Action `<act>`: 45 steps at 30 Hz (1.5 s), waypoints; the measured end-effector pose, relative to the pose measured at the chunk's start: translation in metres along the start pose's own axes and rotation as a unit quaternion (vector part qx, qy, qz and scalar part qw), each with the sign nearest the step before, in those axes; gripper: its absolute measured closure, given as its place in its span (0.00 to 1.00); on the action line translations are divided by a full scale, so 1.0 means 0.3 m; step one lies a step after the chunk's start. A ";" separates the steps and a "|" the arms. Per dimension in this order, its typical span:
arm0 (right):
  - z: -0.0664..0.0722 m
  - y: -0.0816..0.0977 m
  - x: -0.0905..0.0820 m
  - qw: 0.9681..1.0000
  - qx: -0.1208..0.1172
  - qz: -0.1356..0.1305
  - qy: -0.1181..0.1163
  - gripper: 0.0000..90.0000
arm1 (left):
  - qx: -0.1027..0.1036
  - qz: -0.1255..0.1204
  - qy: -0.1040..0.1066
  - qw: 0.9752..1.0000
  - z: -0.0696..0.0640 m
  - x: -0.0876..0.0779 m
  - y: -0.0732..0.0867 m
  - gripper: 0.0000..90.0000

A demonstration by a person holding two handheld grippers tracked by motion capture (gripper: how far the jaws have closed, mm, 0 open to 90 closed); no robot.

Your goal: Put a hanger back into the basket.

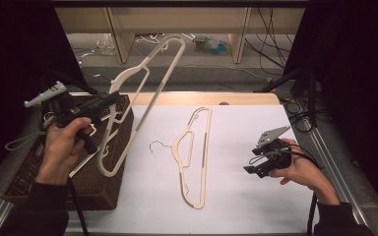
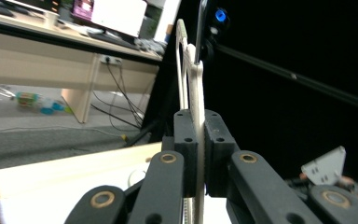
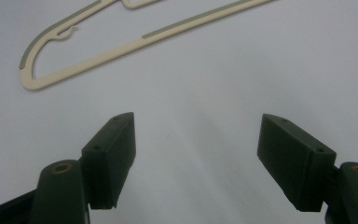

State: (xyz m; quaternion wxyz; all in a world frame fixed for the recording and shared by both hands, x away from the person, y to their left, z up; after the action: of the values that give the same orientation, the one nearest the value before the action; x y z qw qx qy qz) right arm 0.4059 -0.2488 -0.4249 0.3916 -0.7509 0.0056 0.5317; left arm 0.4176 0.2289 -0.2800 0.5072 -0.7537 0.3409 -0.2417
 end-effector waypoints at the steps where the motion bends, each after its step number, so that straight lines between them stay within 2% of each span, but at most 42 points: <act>1: 0.000 0.000 0.000 1.000 0.000 0.000 0.000 0.32 | 0.000 0.000 0.000 1.000 0.000 0.000 0.000 0.95; 2: -0.001 0.005 0.000 1.000 0.002 -0.001 -0.005 0.32 | 0.005 -0.003 -0.017 1.000 0.021 -0.030 -0.022 0.95; 5: -0.004 0.011 0.003 1.000 0.002 0.001 -0.006 0.32 | 0.002 -0.010 -0.032 0.999 0.056 -0.073 -0.046 0.95; 8: -0.003 0.015 0.007 1.000 0.004 0.003 -0.006 0.32 | 0.008 -0.007 -0.051 0.999 0.089 -0.110 -0.056 0.95; 11: 0.002 0.016 0.009 1.000 0.006 0.003 -0.005 0.32 | 0.013 -0.003 -0.058 0.998 0.112 -0.131 -0.057 0.95; 14: 0.007 0.015 0.009 1.000 0.002 0.003 -0.006 0.32 | 0.025 0.008 -0.074 0.997 0.163 -0.168 -0.050 0.95; 17: 0.009 0.016 0.009 1.000 0.004 0.001 -0.004 0.31 | 0.042 0.024 -0.081 0.996 0.197 -0.192 -0.043 0.95; 21: 0.008 0.022 0.010 1.000 0.008 0.002 -0.004 0.31 | 0.053 0.046 -0.095 0.993 0.234 -0.218 -0.030 0.95; 22: 0.008 0.022 0.010 1.000 0.008 0.002 -0.004 0.31 | 0.053 0.046 -0.095 0.993 0.234 -0.218 -0.030 0.95; 25: 0.009 0.030 0.011 1.000 0.009 0.004 -0.005 0.31 | 0.067 0.065 -0.101 0.990 0.267 -0.240 -0.018 0.95; 29: 0.008 0.034 0.014 1.000 0.004 0.004 -0.007 0.30 | 0.073 0.076 -0.103 0.989 0.290 -0.259 -0.011 0.95; 31: 0.011 0.039 0.011 1.000 0.009 0.013 -0.009 0.30 | 0.080 0.087 -0.106 0.987 0.311 -0.282 -0.001 0.95; 34: 0.010 0.042 0.012 1.000 0.007 0.012 -0.010 0.30 | 0.092 0.105 -0.111 0.984 0.332 -0.305 0.014 0.95; 36: 0.010 0.043 0.013 1.000 0.007 0.013 -0.011 0.30 | 0.094 0.111 -0.112 0.983 0.339 -0.311 0.020 0.95; 39: 0.011 0.046 0.016 1.000 0.004 0.009 -0.008 0.30 | 0.092 0.136 -0.117 0.980 0.364 -0.336 0.046 0.95; 45: 0.011 0.050 0.016 1.000 0.006 0.010 -0.010 0.29 | 0.092 0.153 -0.106 0.978 0.402 -0.369 0.073 0.95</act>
State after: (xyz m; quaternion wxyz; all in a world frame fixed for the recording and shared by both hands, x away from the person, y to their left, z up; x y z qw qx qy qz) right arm 0.3990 -0.2552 -0.4378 0.3909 -0.7433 0.0122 0.5428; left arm 0.4254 0.3797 -0.3470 0.6384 -0.6643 0.3728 -0.1104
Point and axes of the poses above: each handheld gripper's, and its own axes: x roughly forward along the jaws, y roughly out of its underside, z roughly to its left, the point moved 4 cm from there along x, roughly forward along the jaws, and after that the axes turned 7 degrees about y, right-handed, at the moved point
